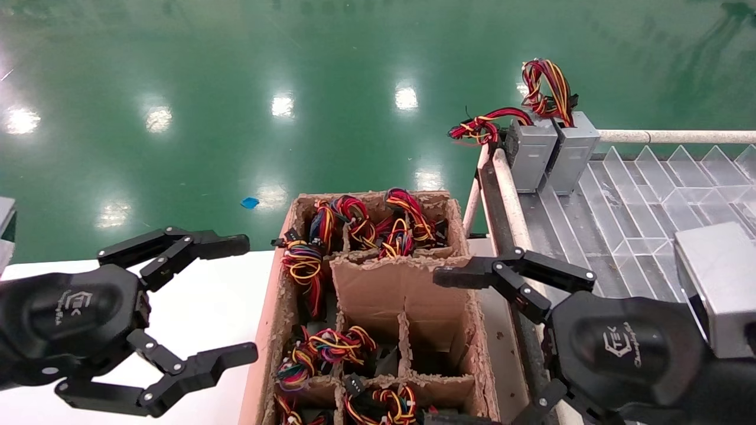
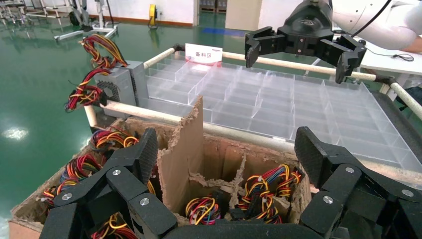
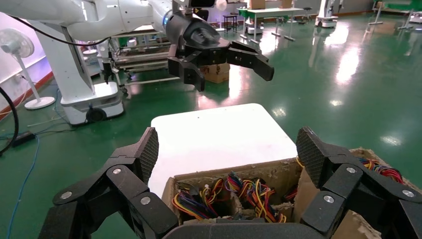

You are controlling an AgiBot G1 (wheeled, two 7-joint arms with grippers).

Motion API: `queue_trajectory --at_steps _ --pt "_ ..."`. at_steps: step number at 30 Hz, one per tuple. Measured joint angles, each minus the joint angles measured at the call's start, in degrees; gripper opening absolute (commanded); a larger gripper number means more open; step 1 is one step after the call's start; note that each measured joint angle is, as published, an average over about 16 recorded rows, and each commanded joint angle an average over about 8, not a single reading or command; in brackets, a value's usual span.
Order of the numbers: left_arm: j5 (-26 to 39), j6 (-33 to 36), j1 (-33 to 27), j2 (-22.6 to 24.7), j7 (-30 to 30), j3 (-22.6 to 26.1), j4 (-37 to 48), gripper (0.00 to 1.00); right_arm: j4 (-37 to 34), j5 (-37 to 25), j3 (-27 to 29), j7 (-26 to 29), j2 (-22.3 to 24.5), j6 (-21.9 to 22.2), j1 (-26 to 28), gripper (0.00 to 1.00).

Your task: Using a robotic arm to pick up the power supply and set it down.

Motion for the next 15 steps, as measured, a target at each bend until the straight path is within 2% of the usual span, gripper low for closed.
queue_trajectory --at_steps 15 --pt "0.00 0.00 0.00 0.00 0.00 0.00 0.00 1.00 -0.83 -0.43 0.06 -0.25 -0.21 0.31 0.55 1.00"
